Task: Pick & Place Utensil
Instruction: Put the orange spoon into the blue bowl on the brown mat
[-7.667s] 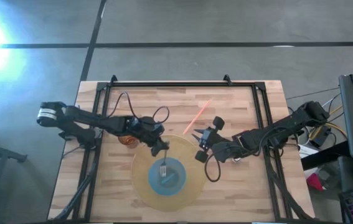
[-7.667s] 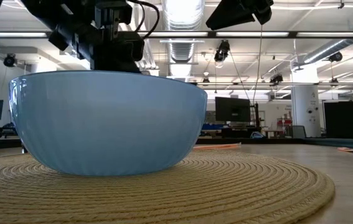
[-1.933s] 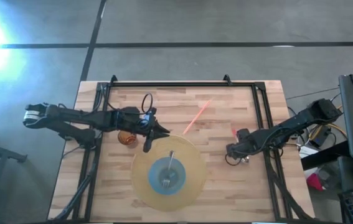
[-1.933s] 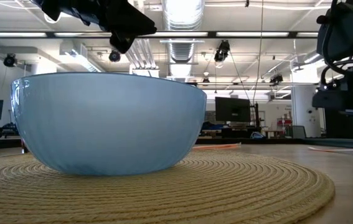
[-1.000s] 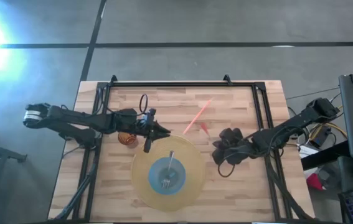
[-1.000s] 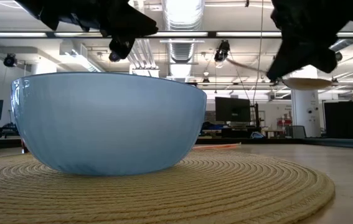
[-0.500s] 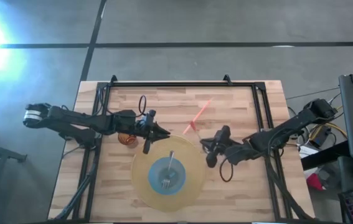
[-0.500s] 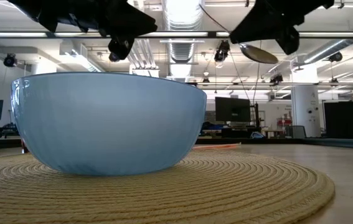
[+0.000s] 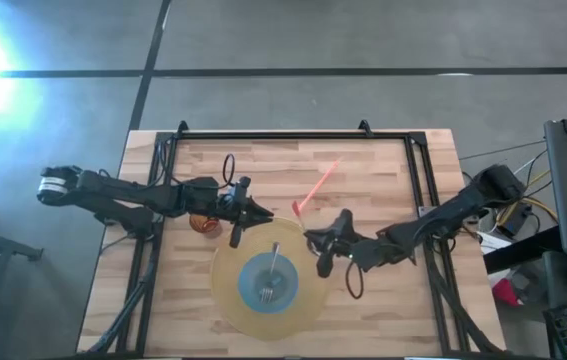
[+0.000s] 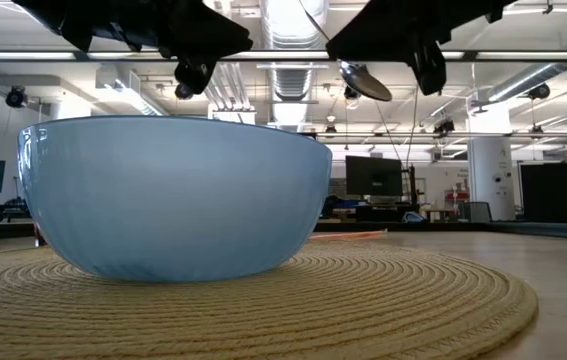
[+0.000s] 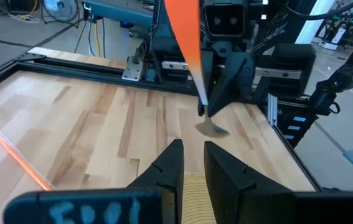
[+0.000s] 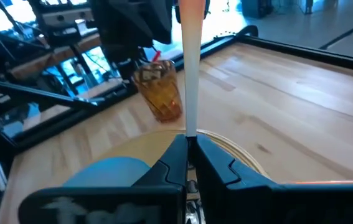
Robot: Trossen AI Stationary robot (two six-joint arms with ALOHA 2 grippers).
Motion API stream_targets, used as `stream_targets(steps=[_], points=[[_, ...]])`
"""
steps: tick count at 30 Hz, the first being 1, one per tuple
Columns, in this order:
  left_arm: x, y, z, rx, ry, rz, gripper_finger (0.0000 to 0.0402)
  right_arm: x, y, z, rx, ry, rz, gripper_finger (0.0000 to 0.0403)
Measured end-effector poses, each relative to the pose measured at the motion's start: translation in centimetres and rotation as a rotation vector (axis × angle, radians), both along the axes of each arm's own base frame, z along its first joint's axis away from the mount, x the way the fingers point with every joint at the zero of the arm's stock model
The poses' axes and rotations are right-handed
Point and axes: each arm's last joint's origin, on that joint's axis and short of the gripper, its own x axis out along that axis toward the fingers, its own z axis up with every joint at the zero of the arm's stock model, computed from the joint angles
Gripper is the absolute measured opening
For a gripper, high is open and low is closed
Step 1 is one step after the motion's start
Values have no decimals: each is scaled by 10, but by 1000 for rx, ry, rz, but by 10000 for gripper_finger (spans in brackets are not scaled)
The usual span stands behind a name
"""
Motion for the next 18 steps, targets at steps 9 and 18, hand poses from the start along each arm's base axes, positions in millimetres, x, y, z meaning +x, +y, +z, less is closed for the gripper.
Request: stream_targets(steps=[9, 18], points=[[1, 0, 4, 44, -20, -5, 55, 24, 8, 5, -140, -5, -59, 13], [1, 0, 7, 129, -54, -20, 56, 49, 18, 17, -306, 38, -105, 13]])
